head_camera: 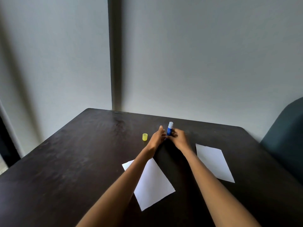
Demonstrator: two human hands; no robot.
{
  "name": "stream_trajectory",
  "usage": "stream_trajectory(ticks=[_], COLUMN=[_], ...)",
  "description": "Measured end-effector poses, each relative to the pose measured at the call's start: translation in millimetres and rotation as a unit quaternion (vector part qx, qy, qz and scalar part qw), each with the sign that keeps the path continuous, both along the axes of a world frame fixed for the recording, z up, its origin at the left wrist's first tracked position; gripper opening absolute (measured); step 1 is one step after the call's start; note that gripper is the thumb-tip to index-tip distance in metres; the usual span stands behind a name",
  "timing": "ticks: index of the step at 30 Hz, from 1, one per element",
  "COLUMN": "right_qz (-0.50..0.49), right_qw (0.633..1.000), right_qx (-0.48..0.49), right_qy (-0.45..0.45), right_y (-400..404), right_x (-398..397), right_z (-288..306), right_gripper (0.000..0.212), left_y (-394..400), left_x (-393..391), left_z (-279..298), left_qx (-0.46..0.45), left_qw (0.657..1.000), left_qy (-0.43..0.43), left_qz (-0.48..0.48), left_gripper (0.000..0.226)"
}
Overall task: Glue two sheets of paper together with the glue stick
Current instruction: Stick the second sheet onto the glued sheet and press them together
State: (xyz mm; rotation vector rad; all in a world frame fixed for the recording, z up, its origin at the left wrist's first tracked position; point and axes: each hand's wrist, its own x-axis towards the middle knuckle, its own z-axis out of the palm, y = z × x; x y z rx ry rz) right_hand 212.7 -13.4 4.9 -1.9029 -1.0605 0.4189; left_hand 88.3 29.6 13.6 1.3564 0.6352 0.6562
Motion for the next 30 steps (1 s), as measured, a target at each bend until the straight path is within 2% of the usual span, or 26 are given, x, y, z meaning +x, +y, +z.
stream_trajectory(ticks=[2, 4, 5, 7, 10, 12, 14, 15, 17, 19, 21, 25, 30], right_qz=[0.006, 0.0, -0.016, -0.075, -0.19, -0.233, -0.244, -0.243, -0.234, -0.228, -0.221, -0.197, -0.172], right_qw=[1.0, 0.999, 1.0, 0.996, 0.978, 0.968, 0.962, 0.961, 0.963, 0.965, 0.967, 0.975, 0.982], right_qx=[-0.004, 0.001, 0.01, 0.042, 0.03, -0.006, -0.048, -0.063, -0.077, -0.077, -0.074, -0.064, -0.044], right_qy=[0.022, 0.033, 0.018, -0.029, -0.076, -0.097, -0.11, -0.112, -0.11, -0.106, -0.099, -0.077, -0.067], right_y=[-3, -10, -17, -34, -75, -103, -125, -134, -144, -147, -146, -142, -144], right_x=[-1, -2, -1, 5, 23, 39, 53, 57, 59, 58, 54, 53, 58], right_z=[4, 9, 10, 14, 21, 24, 24, 23, 18, 15, 14, 11, 6], right_gripper=[0.047, 0.063, 0.062, 0.045, 0.031, 0.032, 0.034, 0.035, 0.035, 0.034, 0.034, 0.033, 0.029], left_y=[-4, -8, -12, -22, -47, -63, -81, -88, -99, -103, -107, -110, -113], left_x=[-1, -2, -3, -2, 9, 20, 31, 36, 47, 59, 66, 76, 76], left_z=[4, 6, 8, 12, 16, 18, 23, 24, 29, 29, 32, 29, 25], left_qx=[-0.007, 0.036, 0.079, 0.154, 0.201, 0.16, 0.05, 0.001, -0.046, -0.073, -0.107, -0.148, -0.121], left_qw=[1.0, 0.998, 0.994, 0.98, 0.973, 0.982, 0.993, 0.993, 0.99, 0.989, 0.987, 0.984, 0.983], left_qy=[0.0, 0.01, 0.02, 0.031, 0.059, 0.088, 0.102, 0.114, 0.129, 0.128, 0.116, 0.101, 0.136], left_qz=[0.003, 0.046, 0.078, 0.119, 0.102, 0.05, -0.018, -0.031, -0.034, -0.031, -0.032, -0.025, -0.011], left_gripper=[0.034, 0.032, 0.03, 0.023, 0.029, 0.025, 0.012, 0.016, 0.008, 0.033, 0.044, 0.046, 0.038])
